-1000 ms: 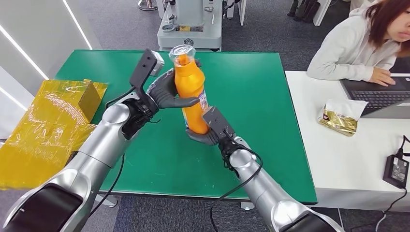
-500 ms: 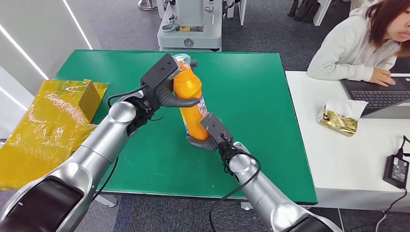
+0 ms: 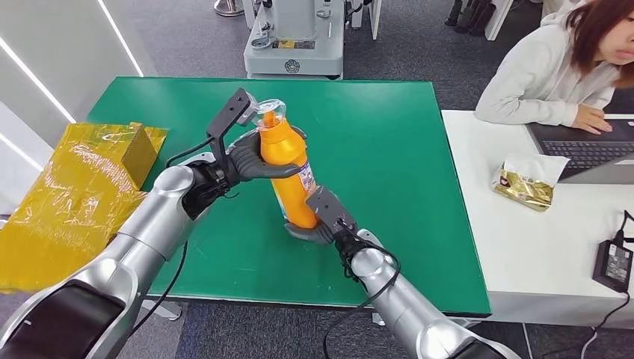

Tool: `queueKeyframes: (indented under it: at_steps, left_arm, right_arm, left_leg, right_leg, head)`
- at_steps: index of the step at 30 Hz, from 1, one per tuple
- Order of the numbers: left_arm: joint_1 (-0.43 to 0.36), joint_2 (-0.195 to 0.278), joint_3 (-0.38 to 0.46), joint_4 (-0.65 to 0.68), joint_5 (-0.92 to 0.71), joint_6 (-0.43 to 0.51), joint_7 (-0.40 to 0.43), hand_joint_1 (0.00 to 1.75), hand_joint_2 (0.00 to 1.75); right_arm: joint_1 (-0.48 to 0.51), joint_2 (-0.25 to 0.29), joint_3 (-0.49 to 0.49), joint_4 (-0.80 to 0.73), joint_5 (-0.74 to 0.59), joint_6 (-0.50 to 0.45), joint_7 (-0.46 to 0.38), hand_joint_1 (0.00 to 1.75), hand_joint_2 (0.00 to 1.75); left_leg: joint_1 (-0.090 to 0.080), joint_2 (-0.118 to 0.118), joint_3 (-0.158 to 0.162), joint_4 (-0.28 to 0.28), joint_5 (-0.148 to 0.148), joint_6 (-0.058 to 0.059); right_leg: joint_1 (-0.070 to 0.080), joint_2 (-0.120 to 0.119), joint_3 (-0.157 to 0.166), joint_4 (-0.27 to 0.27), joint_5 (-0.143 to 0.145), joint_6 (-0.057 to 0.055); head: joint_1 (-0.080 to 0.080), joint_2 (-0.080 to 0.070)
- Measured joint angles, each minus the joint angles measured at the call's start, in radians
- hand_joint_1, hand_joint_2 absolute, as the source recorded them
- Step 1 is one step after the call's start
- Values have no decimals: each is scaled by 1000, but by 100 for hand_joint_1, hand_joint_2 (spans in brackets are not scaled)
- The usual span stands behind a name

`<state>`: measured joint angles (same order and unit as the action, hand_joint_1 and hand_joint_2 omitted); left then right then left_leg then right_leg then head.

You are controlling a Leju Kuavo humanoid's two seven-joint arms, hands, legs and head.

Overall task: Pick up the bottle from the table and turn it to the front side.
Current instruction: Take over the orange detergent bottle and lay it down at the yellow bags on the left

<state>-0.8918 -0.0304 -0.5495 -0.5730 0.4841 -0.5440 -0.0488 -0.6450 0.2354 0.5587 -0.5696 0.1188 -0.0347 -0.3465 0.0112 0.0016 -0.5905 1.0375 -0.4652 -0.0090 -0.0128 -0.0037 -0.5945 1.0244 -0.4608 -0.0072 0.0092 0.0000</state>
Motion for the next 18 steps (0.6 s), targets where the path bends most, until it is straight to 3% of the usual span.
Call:
queueKeyframes:
  at_steps: [1, 4, 5, 8, 12, 18]
  left_arm:
    - [1, 0, 2, 0, 15, -8, 6, 175, 175]
    - [4, -1, 4, 0, 57, -21, 20, 175, 175]
    - [5, -2, 4, 0, 68, -22, 22, 175, 175]
    - [5, -4, 4, -4, 87, -17, 15, 175, 175]
    - [14, -5, 3, -26, 74, 32, -42, 175, 175]
    - [29, 7, 3, -68, -37, 199, -166, 175, 175]
  right_arm:
    - [2, 0, 1, -1, -1, -2, -3, 175, 175]
    - [5, 0, 3, -5, -2, -9, -9, 116, 175]
    - [6, 0, 3, -8, -3, -11, -13, 72, 175]
    - [9, -2, 3, -20, -4, -16, -21, 0, 175]
    - [16, -10, -3, -51, -24, -20, -37, 0, 175]
    - [67, -59, -29, -194, -92, -1, -52, 0, 175]
  left_leg:
    - [0, 0, 0, 0, 0, 0]
    - [0, 0, 0, 0, 0, 0]
    - [0, 0, 0, 0, 0, 0]
    - [0, 0, 0, 0, 0, 0]
    - [0, 0, 0, 0, 0, 0]
    - [0, 0, 0, 0, 0, 0]
  right_leg:
    - [0, 0, 0, 0, 0, 0]
    - [0, 0, 0, 0, 0, 0]
    - [0, 0, 0, 0, 0, 0]
    - [0, 0, 0, 0, 0, 0]
    - [0, 1, 0, 0, 0, 0]
    - [0, 0, 0, 0, 0, 0]
  head:
    - [0, 0]
    - [0, 0]
    - [0, 0]
    - [0, 0]
    - [0, 0]
    - [0, 0]
